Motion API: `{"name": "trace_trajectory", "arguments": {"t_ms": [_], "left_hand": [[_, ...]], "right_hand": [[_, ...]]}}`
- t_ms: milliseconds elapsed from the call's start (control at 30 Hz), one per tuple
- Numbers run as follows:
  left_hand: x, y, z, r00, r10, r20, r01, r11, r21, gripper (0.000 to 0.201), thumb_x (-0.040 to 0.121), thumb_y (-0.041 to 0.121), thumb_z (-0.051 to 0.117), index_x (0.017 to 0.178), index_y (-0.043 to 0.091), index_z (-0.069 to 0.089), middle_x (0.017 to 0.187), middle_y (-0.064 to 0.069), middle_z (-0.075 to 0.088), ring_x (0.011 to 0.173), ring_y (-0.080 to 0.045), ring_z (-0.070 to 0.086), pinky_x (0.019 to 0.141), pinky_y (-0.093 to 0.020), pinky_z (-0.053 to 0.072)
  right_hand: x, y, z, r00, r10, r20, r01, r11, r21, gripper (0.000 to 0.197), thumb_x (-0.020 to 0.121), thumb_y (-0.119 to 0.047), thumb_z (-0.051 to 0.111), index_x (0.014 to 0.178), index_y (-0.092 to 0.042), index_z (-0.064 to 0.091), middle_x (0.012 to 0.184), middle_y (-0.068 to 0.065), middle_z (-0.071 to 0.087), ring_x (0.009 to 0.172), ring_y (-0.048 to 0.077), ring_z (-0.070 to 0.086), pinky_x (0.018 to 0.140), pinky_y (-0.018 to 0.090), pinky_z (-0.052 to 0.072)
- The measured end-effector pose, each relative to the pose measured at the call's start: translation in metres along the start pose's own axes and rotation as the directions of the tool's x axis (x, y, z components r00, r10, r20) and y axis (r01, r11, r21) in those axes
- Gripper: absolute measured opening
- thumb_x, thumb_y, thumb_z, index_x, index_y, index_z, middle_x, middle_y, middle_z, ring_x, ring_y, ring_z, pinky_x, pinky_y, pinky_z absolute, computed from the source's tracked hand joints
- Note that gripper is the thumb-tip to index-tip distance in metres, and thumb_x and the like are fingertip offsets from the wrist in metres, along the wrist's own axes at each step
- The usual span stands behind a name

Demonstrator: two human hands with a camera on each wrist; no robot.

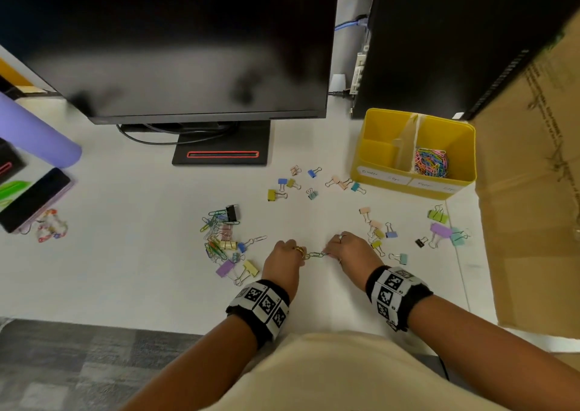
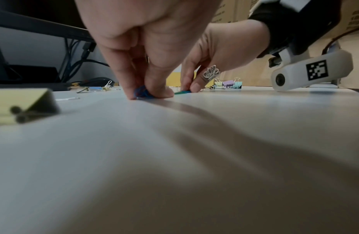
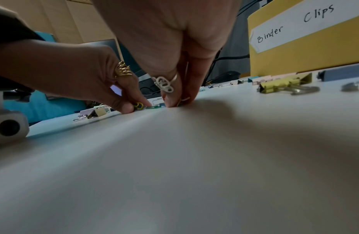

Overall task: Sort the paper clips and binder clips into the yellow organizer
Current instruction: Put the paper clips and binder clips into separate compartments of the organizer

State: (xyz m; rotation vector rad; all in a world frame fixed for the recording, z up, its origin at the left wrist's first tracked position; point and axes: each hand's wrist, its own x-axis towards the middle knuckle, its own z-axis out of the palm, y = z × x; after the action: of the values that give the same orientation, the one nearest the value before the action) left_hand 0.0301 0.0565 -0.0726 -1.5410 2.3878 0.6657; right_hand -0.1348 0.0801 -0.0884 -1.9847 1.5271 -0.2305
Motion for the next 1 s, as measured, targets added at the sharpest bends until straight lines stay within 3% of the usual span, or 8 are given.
{"name": "trace_trajectory", "arguments": {"t_ms": [233,467,600,667,733,867,933,1000], "left_hand": [[0.002,0.0,0.005,0.999,0.004,-0.049,-0.006,1.0,-0.026,0.036,0.088,-0.009,0.045,0.117,0.008,0.057,0.122,-0.01,0.054,0.114,-0.024,0.049,0.092,-0.03,0.048],[0.008,-0.001,0.008,1.0,-0.007,0.016,0.006,1.0,0.025,0.033,0.089,-0.006,0.044,0.119,0.005,0.051,0.124,-0.014,0.05,0.116,-0.026,0.045,0.093,-0.03,0.045],[0.008,0.0,0.009,1.0,0.005,0.013,-0.005,0.999,0.034,0.032,0.088,-0.007,0.045,0.117,0.006,0.053,0.124,-0.012,0.05,0.114,-0.025,0.045,0.09,-0.028,0.044],[0.007,0.0,0.01,1.0,0.011,-0.005,-0.011,0.999,0.042,0.031,0.088,-0.006,0.045,0.116,0.006,0.054,0.124,-0.012,0.049,0.113,-0.025,0.046,0.089,-0.029,0.045],[0.006,0.0,0.009,1.0,0.011,0.016,-0.011,0.999,0.031,0.031,0.089,-0.005,0.046,0.117,0.004,0.053,0.126,-0.014,0.048,0.113,-0.027,0.048,0.091,-0.031,0.044],[0.009,-0.006,-0.002,0.999,-0.048,0.016,0.051,0.942,-0.333,0.028,0.089,-0.007,0.044,0.113,-0.007,0.058,0.12,-0.019,0.059,0.112,-0.029,0.055,0.096,-0.025,0.045],[0.008,-0.014,-0.011,0.994,-0.111,-0.014,0.089,0.856,-0.51,0.022,0.089,-0.004,0.049,0.107,-0.005,0.062,0.102,-0.009,0.061,0.097,-0.019,0.055,0.078,-0.012,0.044],[0.007,-0.025,-0.02,0.991,-0.136,-0.008,0.098,0.753,-0.651,0.02,0.089,0.0,0.053,0.107,-0.001,0.062,0.092,-0.004,0.058,0.086,-0.015,0.052,0.076,-0.018,0.043]], "right_hand": [[0.004,-0.009,-0.002,0.99,0.138,-0.005,-0.138,0.99,-0.023,0.038,0.082,0.016,0.039,0.113,0.002,0.055,0.109,0.023,0.058,0.105,0.032,0.052,0.088,0.035,0.043],[-0.006,-0.019,-0.005,0.974,0.2,0.108,-0.176,0.964,-0.199,0.053,0.069,0.024,0.032,0.112,-0.003,0.048,0.113,0.018,0.053,0.111,0.03,0.044,0.088,0.038,0.041],[-0.006,-0.003,-0.009,0.978,0.204,0.041,-0.207,0.973,0.105,0.043,0.077,0.021,0.035,0.107,-0.001,0.057,0.106,0.018,0.057,0.101,0.029,0.052,0.088,0.032,0.041],[-0.006,0.003,-0.017,0.955,0.294,0.036,-0.282,0.867,0.411,0.035,0.083,0.016,0.038,0.101,-0.003,0.063,0.094,0.015,0.06,0.085,0.019,0.06,0.087,0.031,0.046],[-0.009,0.002,-0.026,0.933,0.326,0.154,-0.337,0.639,0.692,0.031,0.089,0.012,0.039,0.099,-0.004,0.062,0.081,0.01,0.057,0.064,0.003,0.063,0.074,0.021,0.051],[-0.012,-0.005,-0.032,0.917,0.264,0.298,-0.383,0.384,0.84,0.031,0.092,0.011,0.036,0.117,0.006,0.053,0.083,0.004,0.054,0.066,0.008,0.051,0.066,0.012,0.046],[-0.011,-0.009,-0.03,0.917,0.268,0.294,-0.379,0.364,0.851,0.028,0.094,0.007,0.036,0.102,0.001,0.062,0.088,0.005,0.057,0.066,0.01,0.044,0.065,0.016,0.04],[-0.008,-0.013,-0.025,0.904,0.324,0.281,-0.381,0.308,0.872,0.038,0.092,0.005,0.04,0.071,-0.013,0.066,0.087,0.007,0.059,0.062,0.012,0.039,0.058,0.017,0.034]]}}
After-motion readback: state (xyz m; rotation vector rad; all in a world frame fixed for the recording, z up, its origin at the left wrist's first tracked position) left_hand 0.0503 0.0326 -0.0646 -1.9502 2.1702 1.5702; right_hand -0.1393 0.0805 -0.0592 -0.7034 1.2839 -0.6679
